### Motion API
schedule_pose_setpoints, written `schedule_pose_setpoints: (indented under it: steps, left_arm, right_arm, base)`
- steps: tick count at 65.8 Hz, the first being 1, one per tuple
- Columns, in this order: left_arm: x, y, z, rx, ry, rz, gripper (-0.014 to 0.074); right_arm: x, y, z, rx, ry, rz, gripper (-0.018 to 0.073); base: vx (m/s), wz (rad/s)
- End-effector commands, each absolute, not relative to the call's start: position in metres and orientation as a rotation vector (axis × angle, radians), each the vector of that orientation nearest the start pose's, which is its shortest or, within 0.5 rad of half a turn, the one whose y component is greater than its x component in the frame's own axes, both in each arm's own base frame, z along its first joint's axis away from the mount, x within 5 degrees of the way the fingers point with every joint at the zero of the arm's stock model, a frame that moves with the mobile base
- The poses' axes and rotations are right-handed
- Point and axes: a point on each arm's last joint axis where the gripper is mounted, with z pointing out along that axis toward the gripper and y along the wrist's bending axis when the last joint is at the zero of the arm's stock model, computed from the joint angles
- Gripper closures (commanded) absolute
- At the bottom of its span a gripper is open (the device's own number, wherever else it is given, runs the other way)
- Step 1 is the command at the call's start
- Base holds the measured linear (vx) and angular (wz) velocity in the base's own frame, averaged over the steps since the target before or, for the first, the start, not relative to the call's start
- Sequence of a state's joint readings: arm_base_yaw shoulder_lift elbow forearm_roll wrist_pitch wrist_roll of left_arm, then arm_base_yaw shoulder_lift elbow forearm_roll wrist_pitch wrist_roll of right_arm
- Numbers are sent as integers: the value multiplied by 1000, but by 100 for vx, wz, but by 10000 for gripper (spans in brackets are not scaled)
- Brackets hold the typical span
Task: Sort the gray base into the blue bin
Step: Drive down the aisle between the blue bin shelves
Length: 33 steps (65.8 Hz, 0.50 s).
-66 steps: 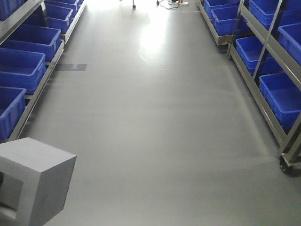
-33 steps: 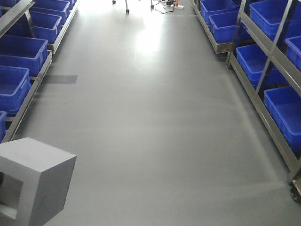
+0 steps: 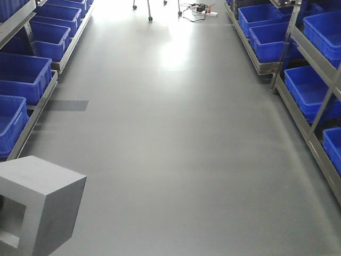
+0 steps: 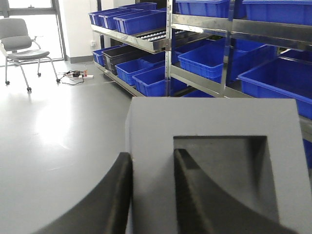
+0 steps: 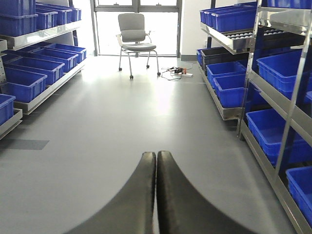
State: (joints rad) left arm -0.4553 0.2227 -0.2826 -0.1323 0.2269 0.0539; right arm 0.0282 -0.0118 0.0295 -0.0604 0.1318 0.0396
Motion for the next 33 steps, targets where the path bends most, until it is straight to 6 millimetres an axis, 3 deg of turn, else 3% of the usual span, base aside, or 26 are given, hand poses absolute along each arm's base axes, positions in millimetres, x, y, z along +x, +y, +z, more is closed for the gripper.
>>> schedule_pose_setpoints:
  steps: [1,33]
  left_arm:
    - [60,-32,294,290,1504,-459,602]
    - [60,-32,294,290,1504,-459,602]
  right_arm:
    - [57,1,194,-43,1562,-9,568]
    - [57,1,194,-43,1562,-9,568]
  base:
    - [49,6]
    - [48,-1]
